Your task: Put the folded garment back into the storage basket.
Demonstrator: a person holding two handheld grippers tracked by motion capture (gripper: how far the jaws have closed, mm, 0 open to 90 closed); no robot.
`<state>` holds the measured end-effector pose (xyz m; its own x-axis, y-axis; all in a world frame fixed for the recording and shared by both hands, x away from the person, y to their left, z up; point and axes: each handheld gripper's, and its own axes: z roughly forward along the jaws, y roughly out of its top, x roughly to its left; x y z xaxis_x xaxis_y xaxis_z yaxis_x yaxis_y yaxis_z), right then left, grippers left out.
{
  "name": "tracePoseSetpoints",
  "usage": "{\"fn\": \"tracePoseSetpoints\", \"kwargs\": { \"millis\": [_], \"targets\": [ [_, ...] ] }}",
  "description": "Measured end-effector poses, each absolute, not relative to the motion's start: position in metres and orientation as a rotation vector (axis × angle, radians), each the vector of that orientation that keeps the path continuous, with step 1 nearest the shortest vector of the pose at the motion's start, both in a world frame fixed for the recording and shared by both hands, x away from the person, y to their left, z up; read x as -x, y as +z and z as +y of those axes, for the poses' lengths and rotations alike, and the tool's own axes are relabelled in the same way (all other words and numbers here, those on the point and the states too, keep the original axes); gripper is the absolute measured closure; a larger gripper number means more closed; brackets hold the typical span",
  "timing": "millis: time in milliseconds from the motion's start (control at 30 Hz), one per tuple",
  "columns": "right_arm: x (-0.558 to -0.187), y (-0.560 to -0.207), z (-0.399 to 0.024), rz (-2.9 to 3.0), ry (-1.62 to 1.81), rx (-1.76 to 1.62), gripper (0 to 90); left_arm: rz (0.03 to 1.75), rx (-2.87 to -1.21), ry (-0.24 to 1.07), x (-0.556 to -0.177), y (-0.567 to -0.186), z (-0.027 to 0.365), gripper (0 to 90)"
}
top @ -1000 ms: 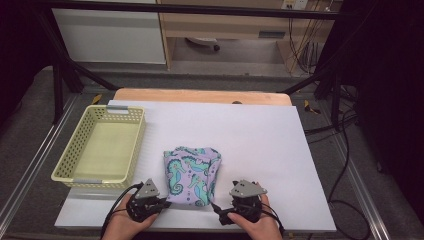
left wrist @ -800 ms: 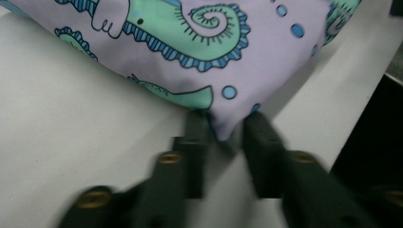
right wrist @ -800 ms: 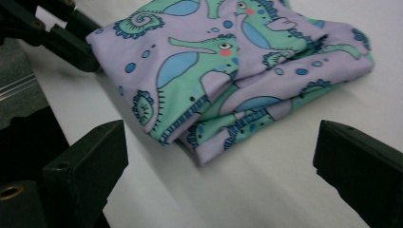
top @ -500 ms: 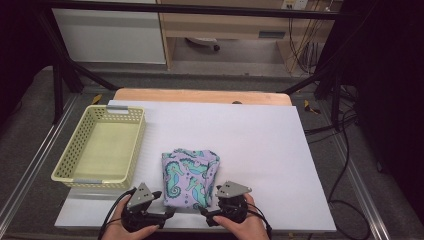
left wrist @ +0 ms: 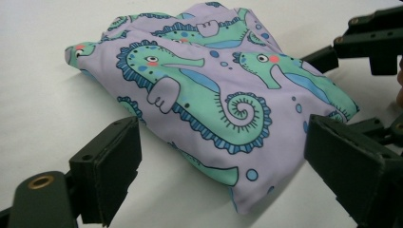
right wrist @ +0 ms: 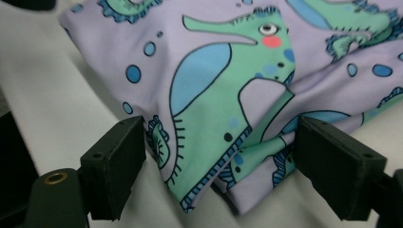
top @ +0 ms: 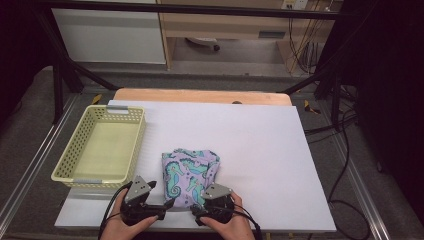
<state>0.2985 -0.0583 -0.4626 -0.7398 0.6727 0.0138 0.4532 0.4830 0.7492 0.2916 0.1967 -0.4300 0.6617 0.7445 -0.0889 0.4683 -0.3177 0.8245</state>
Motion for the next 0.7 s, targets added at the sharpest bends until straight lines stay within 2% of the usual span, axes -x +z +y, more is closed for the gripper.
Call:
{"fn": "tracePoseSetpoints", "kwargs": {
  "millis": [367,533,700],
  "targets": [
    [-0.2932,-0.4641,-0.0623,2.411,1.126,-0.956,29.8,0.948,-1.963,0.39,-0.292,-0.4295,0.1996,13.2],
    [-0.2913,-0.4639,-0.0632,2.398,1.157,-0.919,51.8,0.937,-1.942,0.422,-0.2912,-0.4273,0.198,13.7],
    [-0.2933,-0.4643,-0.0656,2.389,1.174,-0.905,69.4,0.943,-1.923,0.435,-0.2917,-0.4263,0.1991,13.1]
  ]
}}
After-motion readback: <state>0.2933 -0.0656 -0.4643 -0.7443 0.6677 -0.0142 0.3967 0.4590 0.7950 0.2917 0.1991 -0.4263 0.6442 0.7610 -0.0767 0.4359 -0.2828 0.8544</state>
